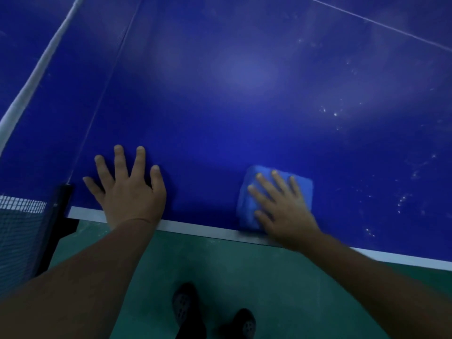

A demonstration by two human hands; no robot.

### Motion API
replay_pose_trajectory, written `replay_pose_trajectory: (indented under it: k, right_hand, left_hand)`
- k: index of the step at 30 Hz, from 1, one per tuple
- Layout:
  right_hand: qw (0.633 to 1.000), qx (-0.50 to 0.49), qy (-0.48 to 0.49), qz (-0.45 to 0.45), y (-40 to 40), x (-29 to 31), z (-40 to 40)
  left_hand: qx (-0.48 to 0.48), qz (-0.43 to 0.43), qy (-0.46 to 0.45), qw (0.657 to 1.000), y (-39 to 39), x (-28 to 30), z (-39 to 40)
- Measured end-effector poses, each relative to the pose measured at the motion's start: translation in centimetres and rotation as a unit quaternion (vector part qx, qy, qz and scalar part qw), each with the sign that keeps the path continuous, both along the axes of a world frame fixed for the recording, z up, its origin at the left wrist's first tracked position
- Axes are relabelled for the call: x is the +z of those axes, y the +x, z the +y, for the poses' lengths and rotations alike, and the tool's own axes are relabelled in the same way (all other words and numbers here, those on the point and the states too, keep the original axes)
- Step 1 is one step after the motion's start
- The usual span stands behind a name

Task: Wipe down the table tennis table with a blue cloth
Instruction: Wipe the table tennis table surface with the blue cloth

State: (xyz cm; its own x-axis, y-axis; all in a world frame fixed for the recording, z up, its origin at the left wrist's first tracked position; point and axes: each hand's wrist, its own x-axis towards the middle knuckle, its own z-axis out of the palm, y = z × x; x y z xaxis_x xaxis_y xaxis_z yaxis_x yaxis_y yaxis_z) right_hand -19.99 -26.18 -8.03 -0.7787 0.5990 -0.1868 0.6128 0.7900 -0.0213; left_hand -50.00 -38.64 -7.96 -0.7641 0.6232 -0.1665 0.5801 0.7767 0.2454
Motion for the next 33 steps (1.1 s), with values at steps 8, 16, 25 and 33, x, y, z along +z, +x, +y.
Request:
replay_pose_trajectory:
  k: [8,16,25,33]
  right_hand:
    - [0.943,-0.331,0.021,0.022,-0.5,0.8,4.7]
    - [0.999,-0.047,-0.013,0.009,-6.2,0.9,2.6]
    - [0.983,-0.18,-0.004,0.029,-13.9,0.5,11.4]
    - [0.998,0.048,-0.021,0.017,-18.0,1.1,15.1]
  left_hand:
    - [-0.002,-0.004,0.004,1.0,0.0,0.2,0.0]
    - [0.0,-0.011,0.003,1.0,0.1,0.3,0.1]
    - [-0.001,-0.003,-0.003,1.0,0.0,-0.2,0.0]
    - [0.001,-0.002,-0.036,0.999,0.2,0.1,0.2]
